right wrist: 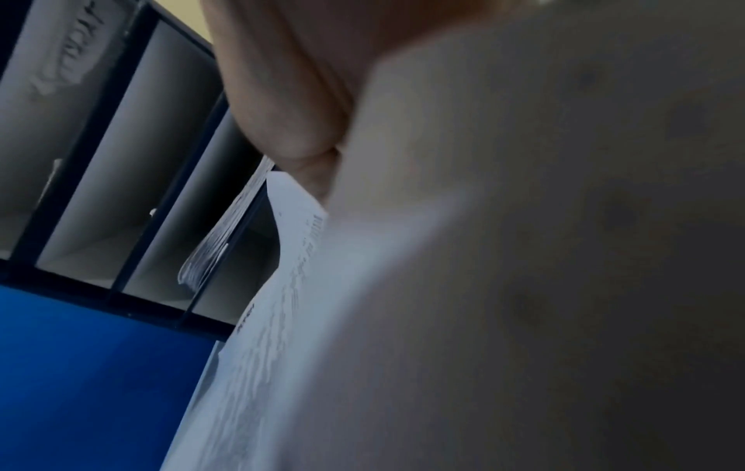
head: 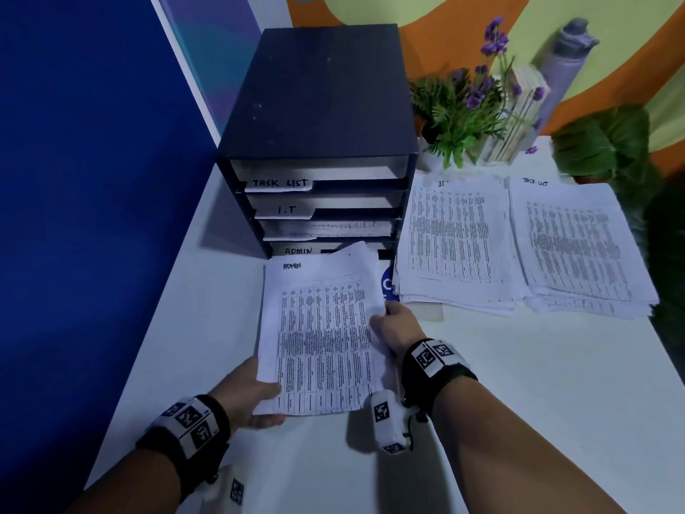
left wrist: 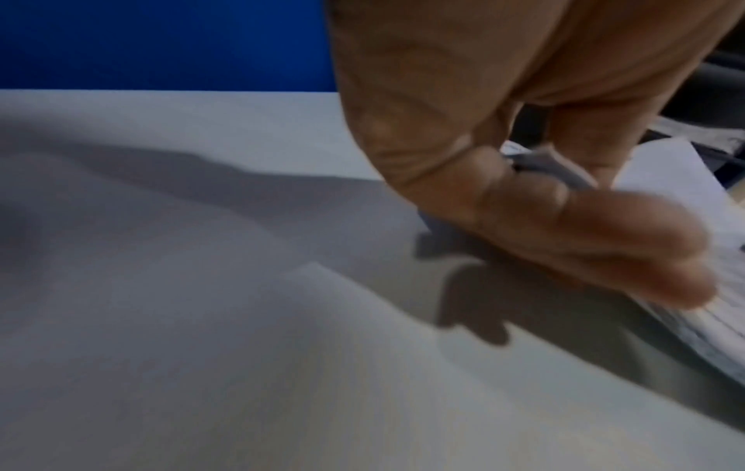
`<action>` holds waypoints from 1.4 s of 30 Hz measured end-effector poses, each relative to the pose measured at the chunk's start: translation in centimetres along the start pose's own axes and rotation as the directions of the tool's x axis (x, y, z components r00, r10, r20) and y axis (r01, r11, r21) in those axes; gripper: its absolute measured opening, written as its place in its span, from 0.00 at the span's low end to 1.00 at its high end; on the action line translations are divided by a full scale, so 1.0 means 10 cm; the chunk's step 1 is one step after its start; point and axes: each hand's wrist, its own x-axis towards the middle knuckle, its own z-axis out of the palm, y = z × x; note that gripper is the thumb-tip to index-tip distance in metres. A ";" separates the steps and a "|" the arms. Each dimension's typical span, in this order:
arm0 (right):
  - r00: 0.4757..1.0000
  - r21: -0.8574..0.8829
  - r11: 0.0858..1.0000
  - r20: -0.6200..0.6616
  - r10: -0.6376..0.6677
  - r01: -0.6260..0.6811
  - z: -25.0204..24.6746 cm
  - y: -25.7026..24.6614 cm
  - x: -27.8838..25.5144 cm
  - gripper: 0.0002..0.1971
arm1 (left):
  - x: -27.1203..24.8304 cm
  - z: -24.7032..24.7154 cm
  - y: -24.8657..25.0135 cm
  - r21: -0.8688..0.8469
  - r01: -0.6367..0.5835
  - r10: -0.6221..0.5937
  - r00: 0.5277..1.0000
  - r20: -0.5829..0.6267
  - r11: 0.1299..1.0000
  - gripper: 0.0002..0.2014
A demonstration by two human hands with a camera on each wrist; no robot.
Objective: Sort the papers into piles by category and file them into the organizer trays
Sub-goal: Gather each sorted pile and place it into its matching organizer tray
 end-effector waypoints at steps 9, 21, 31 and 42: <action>0.986 0.145 0.986 -0.153 -0.061 0.084 -0.10 -0.03 0.01 0.16 | 0.04 0.10 -0.16 0.007 -0.158 0.158 0.987 -0.005 0.987 0.14; 0.991 0.127 0.988 -0.114 -0.072 0.087 -0.05 0.01 0.08 0.17 | 0.21 -0.02 0.01 0.103 -0.081 0.085 0.996 -0.034 0.991 0.12; 0.955 0.073 0.962 -0.164 -0.247 0.261 0.02 -0.05 0.11 0.22 | 0.46 -0.10 0.02 0.039 -0.074 0.081 0.974 -0.212 0.996 0.11; 0.941 -0.197 0.921 0.029 -0.338 0.337 -0.31 -0.01 0.05 0.17 | 0.87 0.02 0.93 0.017 -0.261 0.253 0.914 -0.318 0.965 0.12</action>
